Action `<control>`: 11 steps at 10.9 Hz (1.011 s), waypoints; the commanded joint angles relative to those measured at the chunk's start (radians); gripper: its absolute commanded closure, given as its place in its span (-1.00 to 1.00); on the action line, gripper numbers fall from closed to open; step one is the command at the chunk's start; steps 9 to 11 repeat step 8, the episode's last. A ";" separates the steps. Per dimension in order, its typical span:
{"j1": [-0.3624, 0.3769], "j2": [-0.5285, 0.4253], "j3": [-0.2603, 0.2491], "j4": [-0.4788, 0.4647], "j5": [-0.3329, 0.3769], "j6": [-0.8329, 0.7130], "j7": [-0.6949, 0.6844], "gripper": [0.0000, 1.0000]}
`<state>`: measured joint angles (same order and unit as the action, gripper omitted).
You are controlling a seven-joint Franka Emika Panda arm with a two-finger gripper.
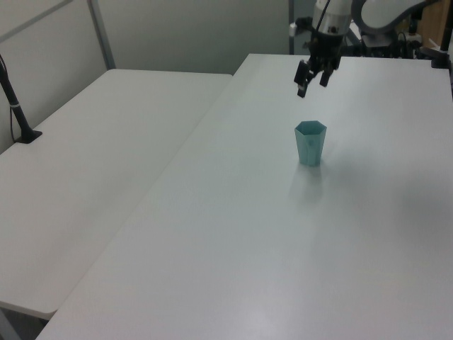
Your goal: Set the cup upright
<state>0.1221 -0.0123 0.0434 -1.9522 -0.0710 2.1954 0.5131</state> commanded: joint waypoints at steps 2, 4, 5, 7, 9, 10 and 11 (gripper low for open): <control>-0.015 -0.021 -0.052 0.183 0.031 -0.294 -0.329 -1.00; -0.033 -0.056 -0.099 0.210 0.054 -0.446 -0.567 -1.00; -0.050 -0.073 -0.106 0.217 0.056 -0.491 -0.624 -1.00; -0.045 -0.077 -0.126 0.254 0.085 -0.548 -0.654 -1.00; -0.042 -0.080 -0.126 0.253 0.085 -0.548 -0.651 -1.00; -0.042 -0.080 -0.126 0.253 0.085 -0.548 -0.651 -1.00; -0.042 -0.080 -0.126 0.253 0.085 -0.548 -0.651 -1.00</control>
